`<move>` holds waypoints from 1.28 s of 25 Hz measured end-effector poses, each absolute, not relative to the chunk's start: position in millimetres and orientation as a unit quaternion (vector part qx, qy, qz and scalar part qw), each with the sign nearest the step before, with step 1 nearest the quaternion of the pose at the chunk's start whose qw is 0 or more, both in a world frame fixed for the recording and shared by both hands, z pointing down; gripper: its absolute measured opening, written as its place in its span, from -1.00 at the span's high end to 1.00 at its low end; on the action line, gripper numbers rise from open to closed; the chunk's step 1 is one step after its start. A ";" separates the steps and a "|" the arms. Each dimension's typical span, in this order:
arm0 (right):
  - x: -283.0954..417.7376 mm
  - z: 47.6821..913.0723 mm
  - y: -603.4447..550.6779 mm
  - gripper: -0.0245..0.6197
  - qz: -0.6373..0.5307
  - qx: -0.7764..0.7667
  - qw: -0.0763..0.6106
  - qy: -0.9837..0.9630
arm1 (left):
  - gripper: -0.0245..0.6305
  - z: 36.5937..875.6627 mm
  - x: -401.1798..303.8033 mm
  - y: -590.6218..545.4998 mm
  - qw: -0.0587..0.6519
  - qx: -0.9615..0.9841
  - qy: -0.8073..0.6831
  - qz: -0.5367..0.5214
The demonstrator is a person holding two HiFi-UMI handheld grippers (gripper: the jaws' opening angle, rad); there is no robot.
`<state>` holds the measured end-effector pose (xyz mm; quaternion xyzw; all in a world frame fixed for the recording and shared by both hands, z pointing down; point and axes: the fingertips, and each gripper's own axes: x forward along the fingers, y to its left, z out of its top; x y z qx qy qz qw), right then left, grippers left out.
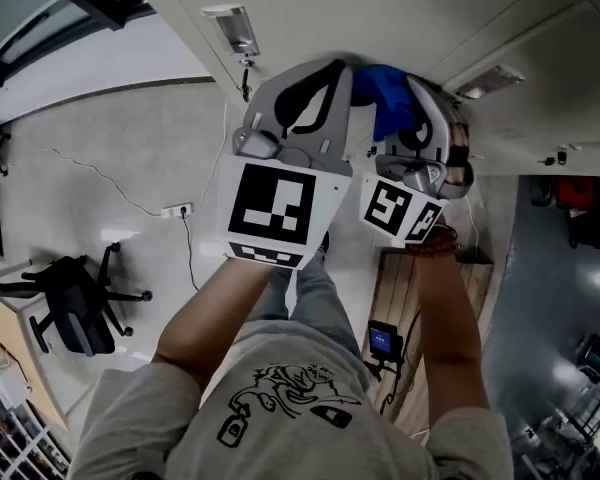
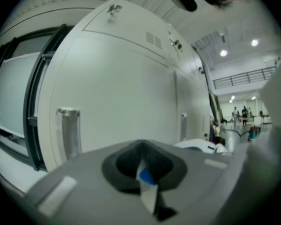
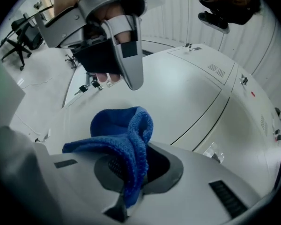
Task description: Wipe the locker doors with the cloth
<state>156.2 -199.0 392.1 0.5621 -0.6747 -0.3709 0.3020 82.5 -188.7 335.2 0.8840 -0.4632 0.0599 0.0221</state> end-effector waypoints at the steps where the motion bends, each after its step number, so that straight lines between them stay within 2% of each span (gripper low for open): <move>1: 157.7 379.7 -199.2 0.83 -0.370 0.566 0.298 -0.674 | 0.92 326.5 83.1 -188.9 0.018 0.885 -0.463 0.055; 17: 175.4 163.2 -196.5 0.83 -0.424 0.624 0.209 -0.623 | 0.92 180.7 91.5 -184.9 -0.064 0.891 -0.450 -0.009; 22: 173.9 142.8 -195.1 0.83 -0.423 0.629 0.195 -0.623 | 0.92 162.9 81.6 -183.7 -0.072 0.887 -0.456 -0.016; 24: 172.8 142.1 -193.0 0.83 -0.400 0.630 0.172 -0.644 | 0.92 163.0 77.6 -183.1 -0.070 0.886 -0.458 -0.016; 27: 161.5 141.9 -180.6 0.83 -0.340 0.625 0.099 -0.696 | 0.92 169.5 66.4 -179.1 -0.061 0.884 -0.463 -0.014; 32: 126.8 164.5 -149.1 0.83 -0.166 0.581 0.006 -0.797 | 0.92 190.6 37.8 -161.6 -0.048 0.880 -0.473 0.002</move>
